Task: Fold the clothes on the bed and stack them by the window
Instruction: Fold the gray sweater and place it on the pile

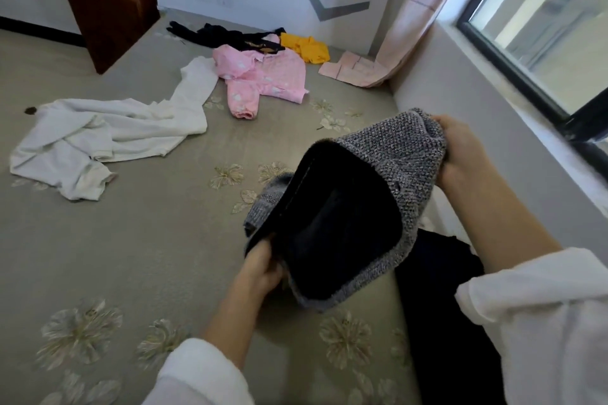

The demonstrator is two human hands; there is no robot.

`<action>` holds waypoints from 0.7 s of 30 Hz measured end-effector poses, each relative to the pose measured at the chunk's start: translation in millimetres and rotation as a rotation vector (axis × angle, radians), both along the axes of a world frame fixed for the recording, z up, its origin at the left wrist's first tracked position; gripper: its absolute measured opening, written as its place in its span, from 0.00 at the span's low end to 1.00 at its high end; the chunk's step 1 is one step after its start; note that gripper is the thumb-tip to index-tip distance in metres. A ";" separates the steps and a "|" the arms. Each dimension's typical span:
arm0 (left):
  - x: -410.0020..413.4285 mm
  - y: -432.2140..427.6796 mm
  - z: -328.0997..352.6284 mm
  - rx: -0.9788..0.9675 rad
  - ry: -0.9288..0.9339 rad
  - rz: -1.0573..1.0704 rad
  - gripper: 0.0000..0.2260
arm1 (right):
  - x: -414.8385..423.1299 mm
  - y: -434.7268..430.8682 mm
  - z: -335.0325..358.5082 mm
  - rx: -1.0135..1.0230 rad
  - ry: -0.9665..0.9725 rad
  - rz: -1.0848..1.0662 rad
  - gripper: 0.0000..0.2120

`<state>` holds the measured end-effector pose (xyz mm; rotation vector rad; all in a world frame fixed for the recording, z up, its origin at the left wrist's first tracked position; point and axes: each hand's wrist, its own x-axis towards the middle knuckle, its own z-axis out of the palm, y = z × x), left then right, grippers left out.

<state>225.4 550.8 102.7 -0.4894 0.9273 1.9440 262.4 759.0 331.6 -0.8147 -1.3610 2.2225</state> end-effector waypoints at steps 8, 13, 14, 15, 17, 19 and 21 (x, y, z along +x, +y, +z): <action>-112.3 -76.1 207.2 0.398 0.661 0.275 0.17 | -20.2 21.4 10.9 -0.162 0.136 -0.180 0.18; -96.3 -78.6 252.3 0.549 0.902 0.130 0.17 | -22.5 12.8 10.0 -0.145 0.206 -0.168 0.17; -89.4 -72.9 241.8 0.491 0.879 0.073 0.16 | -21.4 9.0 1.9 -0.098 0.109 -0.117 0.12; -81.4 -66.0 225.1 0.388 0.828 0.009 0.16 | -19.4 4.4 -10.3 -0.067 0.006 -0.054 0.10; -62.3 -56.3 176.7 0.116 0.661 -0.088 0.13 | -9.4 -3.4 -46.6 -0.102 -0.196 -0.013 0.13; -37.9 -56.9 115.8 -0.080 0.496 -0.173 0.11 | 10.5 -9.5 -90.8 -0.203 -0.366 -0.029 0.16; -11.4 -66.4 52.5 -0.180 0.334 -0.265 0.13 | 33.9 -11.6 -135.0 -0.277 -0.520 -0.045 0.15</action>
